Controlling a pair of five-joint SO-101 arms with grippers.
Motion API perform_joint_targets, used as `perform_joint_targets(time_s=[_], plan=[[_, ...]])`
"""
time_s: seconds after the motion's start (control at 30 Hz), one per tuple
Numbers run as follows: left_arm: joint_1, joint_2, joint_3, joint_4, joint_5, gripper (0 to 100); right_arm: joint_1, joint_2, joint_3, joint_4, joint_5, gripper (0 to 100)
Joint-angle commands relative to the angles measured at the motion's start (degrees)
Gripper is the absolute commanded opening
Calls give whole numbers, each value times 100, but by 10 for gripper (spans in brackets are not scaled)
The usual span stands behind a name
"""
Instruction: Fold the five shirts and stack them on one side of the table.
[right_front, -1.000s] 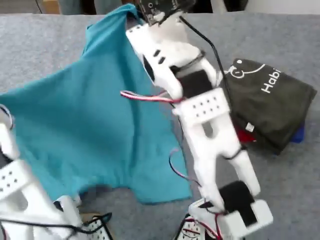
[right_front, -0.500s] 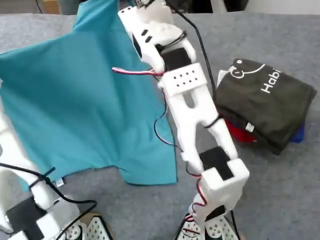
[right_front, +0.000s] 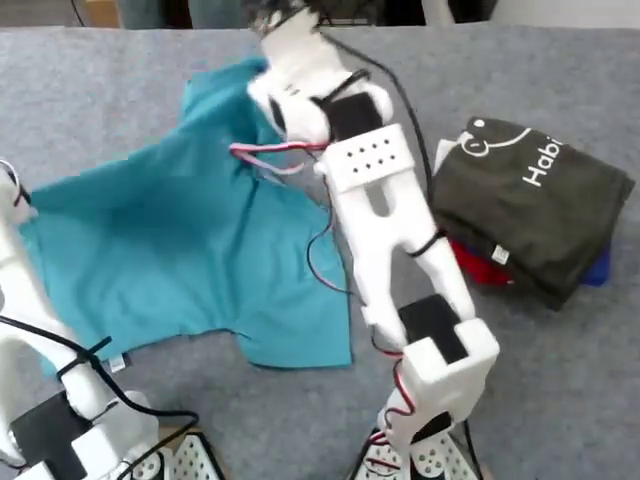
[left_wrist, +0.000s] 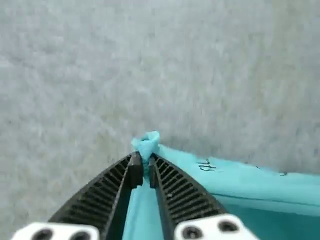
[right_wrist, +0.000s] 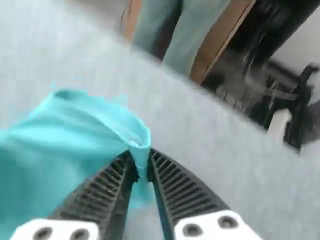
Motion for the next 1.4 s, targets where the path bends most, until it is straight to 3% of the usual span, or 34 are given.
perform_joint_targets(time_s=[0.0,0.13,0.23,0.37,0.47,0.63,0.77,0.93,1.07,1.17,1.37], plan=[[66,-44,356,88,-334,29,-158,-743,796,308,211,13],[48,-132,1095,88,-809,29,-413,-1824,2809,9,563,13],[4,-536,1604,79,-1143,29,-457,-2976,4593,-835,624,13],[4,-1468,2378,79,-1582,29,-44,-4374,6369,-1530,580,13],[4,-2295,2677,79,-1591,29,422,-5244,6774,-1521,378,13],[4,-3648,2009,97,-475,29,659,-6290,6000,-1670,-422,13],[-4,-4721,1393,132,-26,29,589,-6545,4910,-1697,-949,13],[-40,-5881,980,141,26,29,580,-6527,3363,-1697,-1486,13],[-497,-6681,945,141,44,29,571,-6316,2114,-1644,-1635,13],[-892,-7182,945,141,26,29,545,-5991,998,-1160,-1644,13],[-1657,-8000,910,141,18,29,-264,-5349,-1446,193,-1609,13]])
